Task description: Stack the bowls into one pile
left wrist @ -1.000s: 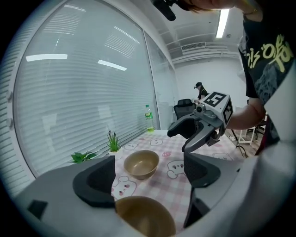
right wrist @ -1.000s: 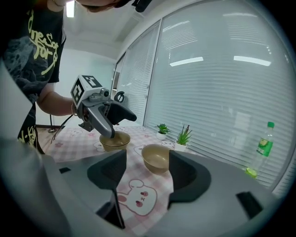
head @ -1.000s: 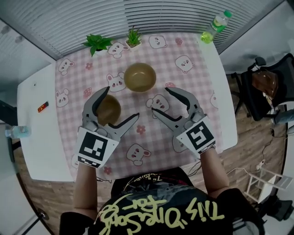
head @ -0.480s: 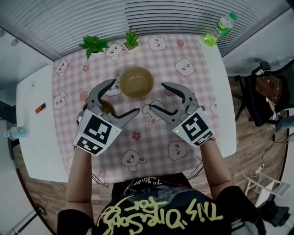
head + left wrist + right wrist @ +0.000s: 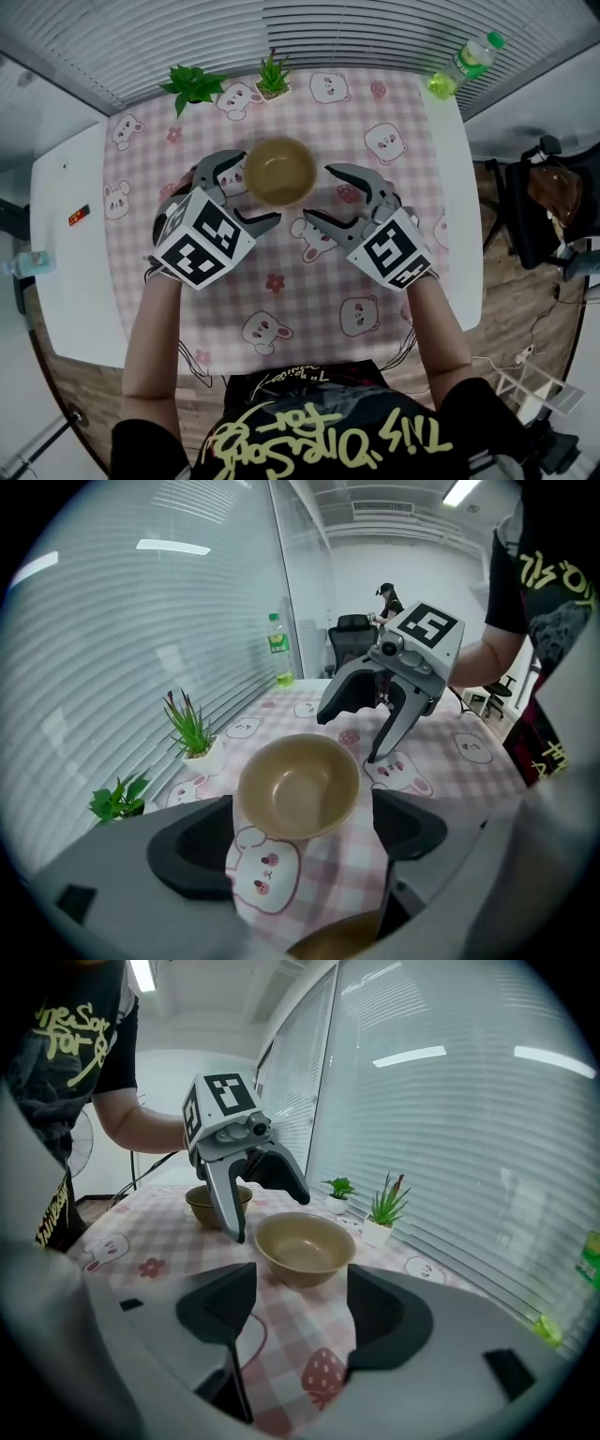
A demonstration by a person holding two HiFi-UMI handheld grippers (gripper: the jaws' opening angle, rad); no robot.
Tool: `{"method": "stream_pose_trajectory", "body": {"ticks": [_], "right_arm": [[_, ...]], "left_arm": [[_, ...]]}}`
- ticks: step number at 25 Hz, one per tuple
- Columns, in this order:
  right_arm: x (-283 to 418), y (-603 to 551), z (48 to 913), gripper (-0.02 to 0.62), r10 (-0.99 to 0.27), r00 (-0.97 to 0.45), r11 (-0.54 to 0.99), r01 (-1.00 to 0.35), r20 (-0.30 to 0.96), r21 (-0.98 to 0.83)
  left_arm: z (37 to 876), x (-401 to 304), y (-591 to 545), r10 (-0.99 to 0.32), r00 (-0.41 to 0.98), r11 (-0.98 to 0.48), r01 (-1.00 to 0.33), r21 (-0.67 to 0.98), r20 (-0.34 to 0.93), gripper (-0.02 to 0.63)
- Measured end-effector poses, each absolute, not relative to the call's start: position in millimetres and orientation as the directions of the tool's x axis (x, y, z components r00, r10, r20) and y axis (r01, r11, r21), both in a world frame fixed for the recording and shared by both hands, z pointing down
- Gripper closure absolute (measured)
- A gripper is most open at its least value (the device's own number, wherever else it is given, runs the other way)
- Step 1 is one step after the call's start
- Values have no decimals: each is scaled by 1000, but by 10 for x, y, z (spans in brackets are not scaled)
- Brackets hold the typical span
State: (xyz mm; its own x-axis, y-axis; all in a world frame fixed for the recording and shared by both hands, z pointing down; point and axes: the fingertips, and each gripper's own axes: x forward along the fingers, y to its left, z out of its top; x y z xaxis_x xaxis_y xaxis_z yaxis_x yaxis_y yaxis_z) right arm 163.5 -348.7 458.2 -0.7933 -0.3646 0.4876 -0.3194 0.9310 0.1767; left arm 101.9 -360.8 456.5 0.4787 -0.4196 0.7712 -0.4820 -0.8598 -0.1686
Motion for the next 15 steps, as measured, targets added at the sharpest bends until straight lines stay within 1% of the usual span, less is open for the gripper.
{"method": "stream_pose_trajectory", "body": {"ticks": [9,15], "right_arm": [[1630,-3607,4721,305,-361,-753,932,-299,550,204],[1579,-3609,4766,305,-345,-754,939,-284,559,195]], "left_arm": [[4806,983,-3704,-362,405,-859,-496,-131,840,143],[4955,993,-3714,-326,375,-867,-484,-117,868,143]]}}
